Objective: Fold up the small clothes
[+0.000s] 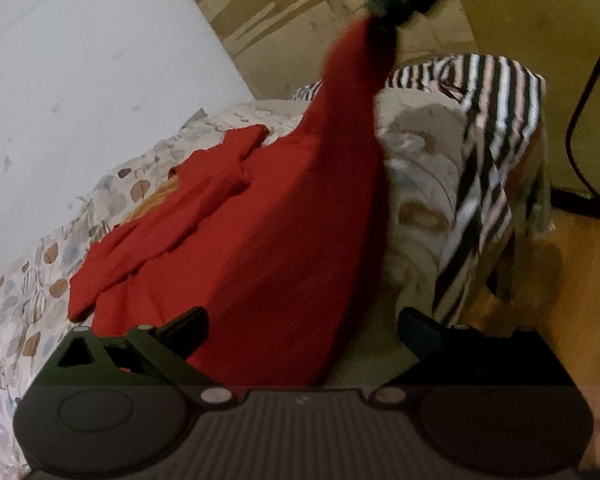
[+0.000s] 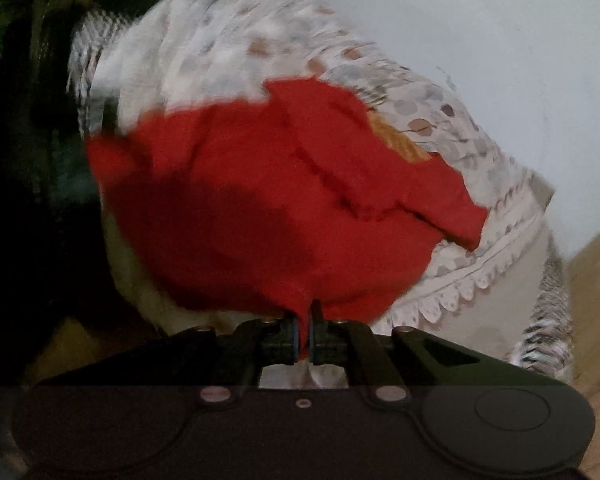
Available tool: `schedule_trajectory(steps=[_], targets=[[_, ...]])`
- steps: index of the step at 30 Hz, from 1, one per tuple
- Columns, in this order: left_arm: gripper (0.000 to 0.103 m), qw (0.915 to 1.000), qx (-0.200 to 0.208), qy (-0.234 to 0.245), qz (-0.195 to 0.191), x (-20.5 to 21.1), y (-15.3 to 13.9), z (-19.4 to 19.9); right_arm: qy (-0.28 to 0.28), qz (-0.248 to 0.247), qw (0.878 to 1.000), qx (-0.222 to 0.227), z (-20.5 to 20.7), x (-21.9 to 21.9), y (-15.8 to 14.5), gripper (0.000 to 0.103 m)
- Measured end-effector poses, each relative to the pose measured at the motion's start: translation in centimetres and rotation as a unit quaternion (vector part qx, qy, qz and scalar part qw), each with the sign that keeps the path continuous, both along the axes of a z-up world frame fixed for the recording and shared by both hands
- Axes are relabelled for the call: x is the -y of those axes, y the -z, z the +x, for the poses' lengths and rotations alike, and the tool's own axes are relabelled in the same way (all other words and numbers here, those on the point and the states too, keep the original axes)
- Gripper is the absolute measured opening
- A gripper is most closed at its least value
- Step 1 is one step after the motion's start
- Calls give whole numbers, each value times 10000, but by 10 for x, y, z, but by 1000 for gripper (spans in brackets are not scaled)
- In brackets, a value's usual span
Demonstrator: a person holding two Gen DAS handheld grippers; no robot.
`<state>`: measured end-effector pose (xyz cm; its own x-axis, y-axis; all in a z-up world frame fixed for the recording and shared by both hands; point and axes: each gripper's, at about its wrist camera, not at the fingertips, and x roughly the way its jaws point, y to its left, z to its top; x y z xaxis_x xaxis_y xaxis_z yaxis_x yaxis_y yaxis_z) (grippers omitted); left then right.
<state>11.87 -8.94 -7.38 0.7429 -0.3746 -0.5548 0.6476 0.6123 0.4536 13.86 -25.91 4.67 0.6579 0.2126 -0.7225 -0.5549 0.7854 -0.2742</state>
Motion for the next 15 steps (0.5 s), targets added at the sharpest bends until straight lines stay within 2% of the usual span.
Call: schedule_trajectory(steps=[3,6,11,15], targets=[[103,9994,42,-338,-39,19,3,13,253,582,9979,-102,17,5,-24,3],[103,9970,89,-769,-94,21,3,27,332,942,9950,-30,28,8,-40,3],[63,9879,260,-1522,128,-18,-3,44,449,1084,9929,202,29,18,-54,3],[60,9835,326,-1735,405,-65,-2,46,643,1130,9910,305,17,26,-50,3]])
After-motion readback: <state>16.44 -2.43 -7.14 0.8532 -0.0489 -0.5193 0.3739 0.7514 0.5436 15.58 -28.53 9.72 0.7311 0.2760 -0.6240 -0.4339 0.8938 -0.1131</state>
